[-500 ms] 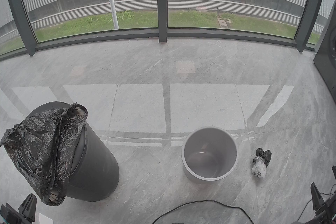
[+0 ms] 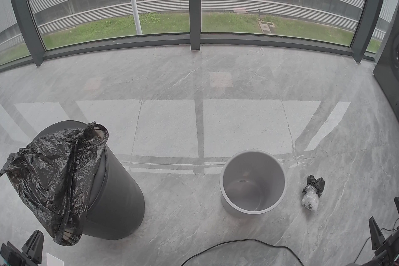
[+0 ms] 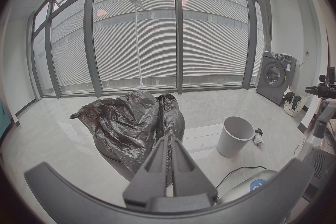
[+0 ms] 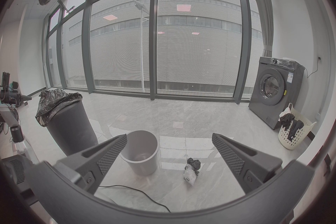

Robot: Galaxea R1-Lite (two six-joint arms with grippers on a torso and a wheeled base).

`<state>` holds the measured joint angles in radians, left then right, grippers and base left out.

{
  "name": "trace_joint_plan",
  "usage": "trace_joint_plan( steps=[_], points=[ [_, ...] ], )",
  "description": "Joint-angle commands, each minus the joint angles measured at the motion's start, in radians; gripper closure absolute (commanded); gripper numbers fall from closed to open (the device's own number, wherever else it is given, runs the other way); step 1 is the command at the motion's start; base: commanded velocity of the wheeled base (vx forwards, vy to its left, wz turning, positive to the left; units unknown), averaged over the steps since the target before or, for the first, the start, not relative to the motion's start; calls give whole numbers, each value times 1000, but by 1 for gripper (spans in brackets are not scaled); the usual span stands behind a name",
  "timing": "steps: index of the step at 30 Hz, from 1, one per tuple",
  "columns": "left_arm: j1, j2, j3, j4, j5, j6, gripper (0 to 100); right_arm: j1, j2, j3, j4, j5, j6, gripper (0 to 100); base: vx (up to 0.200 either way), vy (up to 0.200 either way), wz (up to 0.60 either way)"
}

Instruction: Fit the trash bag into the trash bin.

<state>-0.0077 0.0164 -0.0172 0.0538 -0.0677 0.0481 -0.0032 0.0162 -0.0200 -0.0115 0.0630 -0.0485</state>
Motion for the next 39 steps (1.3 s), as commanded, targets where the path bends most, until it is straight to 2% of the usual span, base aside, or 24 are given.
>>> trace_joint_plan(
  steps=[1,18,22,24,27,30,32,39],
  points=[
    [0,-13,14,-6,0,1,100,0,-16,0,-1,0,-1,0,0,0,0],
    [-9,20,6,9,-6,-13,100,0,-16,-1,4,-2,-7,0,0,0,0],
    [-11,20,10,1,-20,16,100,0,-16,0,-1,-8,6,0,0,0,0],
    [-11,20,10,-2,-66,75,100,0,-16,0,-1,-9,16,0,0,0,0],
    [-11,20,3,14,-58,45,100,0,-16,0,-2,-9,18,0,0,0,0],
    [-9,19,8,4,-60,70,100,0,-16,0,-2,-11,29,0,0,0,0],
    [-2,-15,5,14,-58,55,100,0,-16,-1,1,-9,30,0,0,0,0],
    [-2,-16,5,17,-46,33,100,0,-16,0,-1,-9,29,0,0,200,0]
  ],
)
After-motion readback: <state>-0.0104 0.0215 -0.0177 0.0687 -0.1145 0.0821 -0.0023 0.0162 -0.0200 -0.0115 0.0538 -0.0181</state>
